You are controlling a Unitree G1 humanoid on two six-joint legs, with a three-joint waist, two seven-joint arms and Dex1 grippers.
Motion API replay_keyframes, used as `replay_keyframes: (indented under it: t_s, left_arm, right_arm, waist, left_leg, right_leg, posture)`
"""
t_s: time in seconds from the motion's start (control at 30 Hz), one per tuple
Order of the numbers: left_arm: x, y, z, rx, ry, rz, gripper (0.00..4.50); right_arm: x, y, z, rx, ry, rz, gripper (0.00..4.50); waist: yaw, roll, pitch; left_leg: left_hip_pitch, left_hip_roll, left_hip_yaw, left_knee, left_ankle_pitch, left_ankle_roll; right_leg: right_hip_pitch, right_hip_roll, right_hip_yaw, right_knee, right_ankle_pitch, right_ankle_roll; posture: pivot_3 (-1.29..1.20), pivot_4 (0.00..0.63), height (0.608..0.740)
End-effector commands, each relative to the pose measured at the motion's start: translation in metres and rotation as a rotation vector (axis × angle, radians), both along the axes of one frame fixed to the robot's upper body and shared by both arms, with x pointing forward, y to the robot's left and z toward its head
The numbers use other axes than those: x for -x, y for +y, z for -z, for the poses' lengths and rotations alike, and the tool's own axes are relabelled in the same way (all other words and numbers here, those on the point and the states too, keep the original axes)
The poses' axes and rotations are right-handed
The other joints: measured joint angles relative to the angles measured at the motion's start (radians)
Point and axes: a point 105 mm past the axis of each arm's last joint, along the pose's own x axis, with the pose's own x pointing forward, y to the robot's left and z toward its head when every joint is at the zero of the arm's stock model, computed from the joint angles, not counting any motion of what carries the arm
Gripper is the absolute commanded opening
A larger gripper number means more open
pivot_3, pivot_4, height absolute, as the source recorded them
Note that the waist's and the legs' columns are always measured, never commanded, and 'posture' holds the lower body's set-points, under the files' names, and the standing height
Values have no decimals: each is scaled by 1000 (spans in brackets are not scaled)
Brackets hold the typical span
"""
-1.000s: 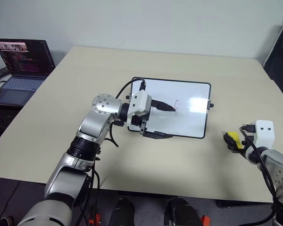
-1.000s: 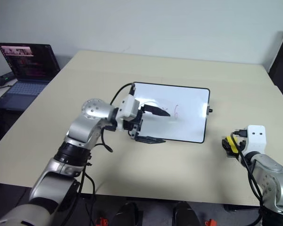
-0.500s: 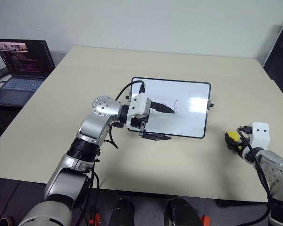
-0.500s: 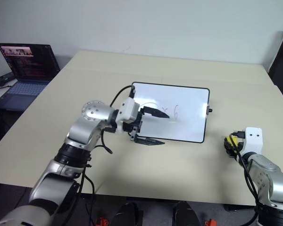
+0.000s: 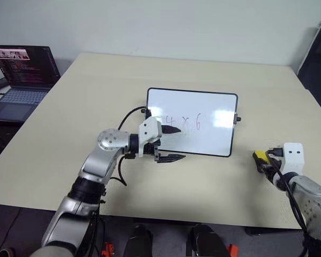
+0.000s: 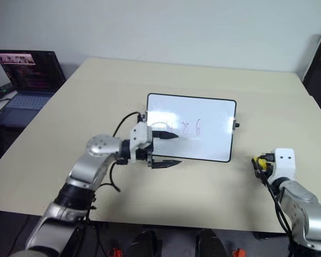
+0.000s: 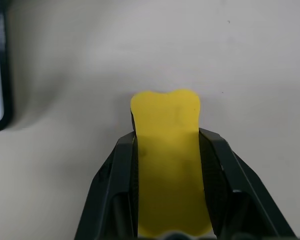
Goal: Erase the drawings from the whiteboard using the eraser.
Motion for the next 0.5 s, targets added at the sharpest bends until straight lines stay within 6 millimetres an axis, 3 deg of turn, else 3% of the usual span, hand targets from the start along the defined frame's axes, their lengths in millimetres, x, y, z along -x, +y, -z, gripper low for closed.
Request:
replay_keyframes:
  t_s: [0.03,0.13,0.27,0.4,0.5]
  left_arm:
    - [3,4,-21,47,-63,-70,4500]
    - [1,9,-23,55,-76,-139,4500]
    - [-10,18,-32,63,-130,-263,4500]
    - [-7,18,-34,69,-120,-271,4500]
    - [-8,23,-35,61,-128,-302,4500]
  right_arm:
    - [5,19,-28,69,-120,-107,1311]
    - [10,30,-32,72,-144,-158,1311]
    - [10,63,-44,94,-190,-296,1311]
    - [-5,101,-55,130,-244,-446,1311]
    - [-23,112,-63,158,-285,-478,1311]
  waist:
    - [0,0,0]
    - [0,0,0]
    - [0,0,0]
    - [-6,0,0]
    - [-4,0,0]
  left_leg:
    - [0,0,0,0,0,0]
    - [2,0,0,1,0,0]
    - [2,0,0,2,0,0]
    - [2,0,1,2,0,0]
    - [2,0,1,1,0,0]
  right_leg:
    - [0,0,0,0,0,-1]
    - [2,0,0,0,0,-2]
    - [2,0,1,0,0,-2]
    - [2,0,1,0,0,-2]
    - [1,0,1,0,0,-2]
  posture:
    - [0,150,740]
    - [0,150,740]
    - [0,150,740]
    - [0,150,740]
    - [0,150,740]
